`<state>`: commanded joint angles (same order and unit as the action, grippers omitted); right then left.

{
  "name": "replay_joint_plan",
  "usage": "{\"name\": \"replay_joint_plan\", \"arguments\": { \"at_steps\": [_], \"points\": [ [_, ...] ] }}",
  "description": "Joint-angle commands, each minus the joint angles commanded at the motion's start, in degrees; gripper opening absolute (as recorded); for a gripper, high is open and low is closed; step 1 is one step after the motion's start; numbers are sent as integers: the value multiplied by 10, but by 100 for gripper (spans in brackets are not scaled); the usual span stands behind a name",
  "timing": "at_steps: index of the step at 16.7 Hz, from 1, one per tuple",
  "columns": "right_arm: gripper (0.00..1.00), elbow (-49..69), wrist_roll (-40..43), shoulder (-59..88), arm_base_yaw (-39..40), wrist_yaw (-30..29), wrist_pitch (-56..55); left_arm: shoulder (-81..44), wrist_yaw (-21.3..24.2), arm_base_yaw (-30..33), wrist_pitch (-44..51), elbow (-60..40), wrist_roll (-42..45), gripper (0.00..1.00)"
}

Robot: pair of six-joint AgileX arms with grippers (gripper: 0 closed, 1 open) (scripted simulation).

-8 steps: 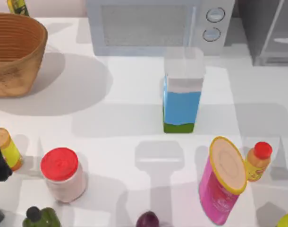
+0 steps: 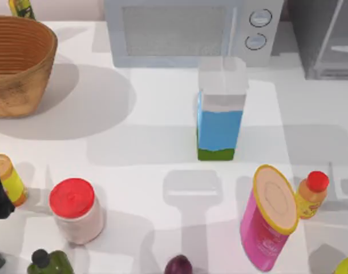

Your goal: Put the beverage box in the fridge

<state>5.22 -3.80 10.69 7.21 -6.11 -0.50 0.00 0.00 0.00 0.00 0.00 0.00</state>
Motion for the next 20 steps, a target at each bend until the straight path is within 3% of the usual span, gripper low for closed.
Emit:
{"name": "replay_joint_plan", "arguments": {
  "at_steps": [12,20],
  "points": [
    [100,318,-160,498,270,-255,-157,0,0,0,0,0,0,100],
    [100,448,-214,846,398,-356,-240,0,0,0,0,0,0,100]
  ]
}}
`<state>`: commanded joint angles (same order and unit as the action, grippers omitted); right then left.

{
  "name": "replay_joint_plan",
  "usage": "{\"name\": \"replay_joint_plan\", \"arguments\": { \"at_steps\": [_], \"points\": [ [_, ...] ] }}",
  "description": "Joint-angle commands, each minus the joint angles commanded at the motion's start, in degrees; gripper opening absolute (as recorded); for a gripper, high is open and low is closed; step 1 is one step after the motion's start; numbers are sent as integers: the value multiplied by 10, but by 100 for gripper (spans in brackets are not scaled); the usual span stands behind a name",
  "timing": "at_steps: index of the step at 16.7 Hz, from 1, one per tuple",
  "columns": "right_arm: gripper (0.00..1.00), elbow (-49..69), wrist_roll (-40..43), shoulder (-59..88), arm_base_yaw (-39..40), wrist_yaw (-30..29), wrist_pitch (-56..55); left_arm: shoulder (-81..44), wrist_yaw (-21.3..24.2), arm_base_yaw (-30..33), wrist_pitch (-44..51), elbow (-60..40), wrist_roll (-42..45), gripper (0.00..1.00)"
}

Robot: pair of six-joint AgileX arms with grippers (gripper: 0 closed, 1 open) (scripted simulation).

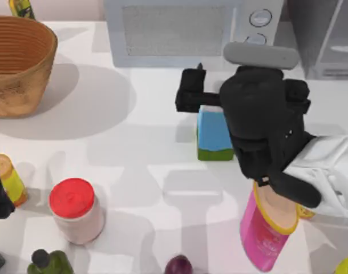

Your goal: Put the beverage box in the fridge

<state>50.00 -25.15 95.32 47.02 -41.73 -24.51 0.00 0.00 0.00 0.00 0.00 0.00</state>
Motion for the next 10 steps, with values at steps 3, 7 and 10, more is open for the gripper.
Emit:
{"name": "replay_joint_plan", "arguments": {
  "at_steps": [3,7,10],
  "points": [
    [100,10,-4,92,16,-19,-13,0,0,0,0,0,0,100],
    [100,2,-5,150,16,-31,-18,0,0,0,0,0,0,100],
    [100,2,-5,150,16,-31,-18,0,0,0,0,0,0,100]
  ]
}}
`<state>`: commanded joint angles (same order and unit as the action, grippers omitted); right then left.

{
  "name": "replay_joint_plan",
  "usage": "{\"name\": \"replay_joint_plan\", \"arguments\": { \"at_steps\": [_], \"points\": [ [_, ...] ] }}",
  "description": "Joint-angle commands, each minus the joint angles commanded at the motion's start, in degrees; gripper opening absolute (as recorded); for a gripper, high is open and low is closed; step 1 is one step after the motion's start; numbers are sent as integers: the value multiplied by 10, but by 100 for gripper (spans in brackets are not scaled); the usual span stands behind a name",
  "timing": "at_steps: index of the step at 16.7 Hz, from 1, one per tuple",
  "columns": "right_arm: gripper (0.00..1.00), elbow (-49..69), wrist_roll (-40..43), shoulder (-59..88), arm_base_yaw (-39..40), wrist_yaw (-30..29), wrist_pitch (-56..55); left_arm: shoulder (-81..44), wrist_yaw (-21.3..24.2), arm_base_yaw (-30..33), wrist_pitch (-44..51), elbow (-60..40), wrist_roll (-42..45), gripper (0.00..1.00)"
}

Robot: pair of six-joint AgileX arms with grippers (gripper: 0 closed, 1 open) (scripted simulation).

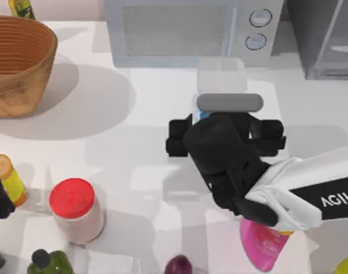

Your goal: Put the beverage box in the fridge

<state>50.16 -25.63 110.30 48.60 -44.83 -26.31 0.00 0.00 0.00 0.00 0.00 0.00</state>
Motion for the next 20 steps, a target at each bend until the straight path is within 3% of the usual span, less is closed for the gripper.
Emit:
{"name": "replay_joint_plan", "arguments": {
  "at_steps": [9,20],
  "points": [
    [100,60,4,20,-2,2,29,0,0,0,0,0,0,100],
    [100,67,38,86,-54,44,-45,0,0,0,0,0,0,100]
  ]
}}
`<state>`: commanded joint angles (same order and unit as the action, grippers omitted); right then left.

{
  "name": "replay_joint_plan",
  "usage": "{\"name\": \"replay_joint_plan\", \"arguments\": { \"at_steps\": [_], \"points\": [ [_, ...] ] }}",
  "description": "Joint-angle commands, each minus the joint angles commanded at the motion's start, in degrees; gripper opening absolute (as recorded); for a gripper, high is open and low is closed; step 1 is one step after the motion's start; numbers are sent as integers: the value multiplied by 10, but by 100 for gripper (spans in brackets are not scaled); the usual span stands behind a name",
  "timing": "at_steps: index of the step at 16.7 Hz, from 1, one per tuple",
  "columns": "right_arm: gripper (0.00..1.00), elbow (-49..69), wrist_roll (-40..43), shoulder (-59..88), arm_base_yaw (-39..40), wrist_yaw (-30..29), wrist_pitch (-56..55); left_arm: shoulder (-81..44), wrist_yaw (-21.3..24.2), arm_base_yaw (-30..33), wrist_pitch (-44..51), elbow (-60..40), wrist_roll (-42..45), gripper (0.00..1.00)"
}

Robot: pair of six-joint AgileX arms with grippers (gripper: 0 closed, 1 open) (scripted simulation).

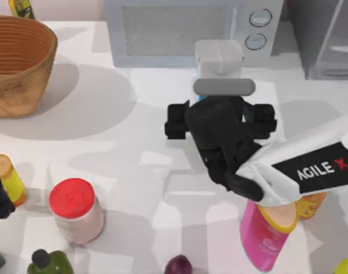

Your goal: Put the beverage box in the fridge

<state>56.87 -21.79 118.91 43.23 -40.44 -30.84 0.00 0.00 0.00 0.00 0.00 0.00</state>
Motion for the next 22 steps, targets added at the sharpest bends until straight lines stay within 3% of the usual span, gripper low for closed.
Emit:
{"name": "replay_joint_plan", "arguments": {
  "at_steps": [13,22],
  "points": [
    [2,0,0,0,0,0,0,0,0,0,0,0,0,100],
    [0,2,-1,-3,1,0,1,0,0,0,0,0,0,100]
  ]
}}
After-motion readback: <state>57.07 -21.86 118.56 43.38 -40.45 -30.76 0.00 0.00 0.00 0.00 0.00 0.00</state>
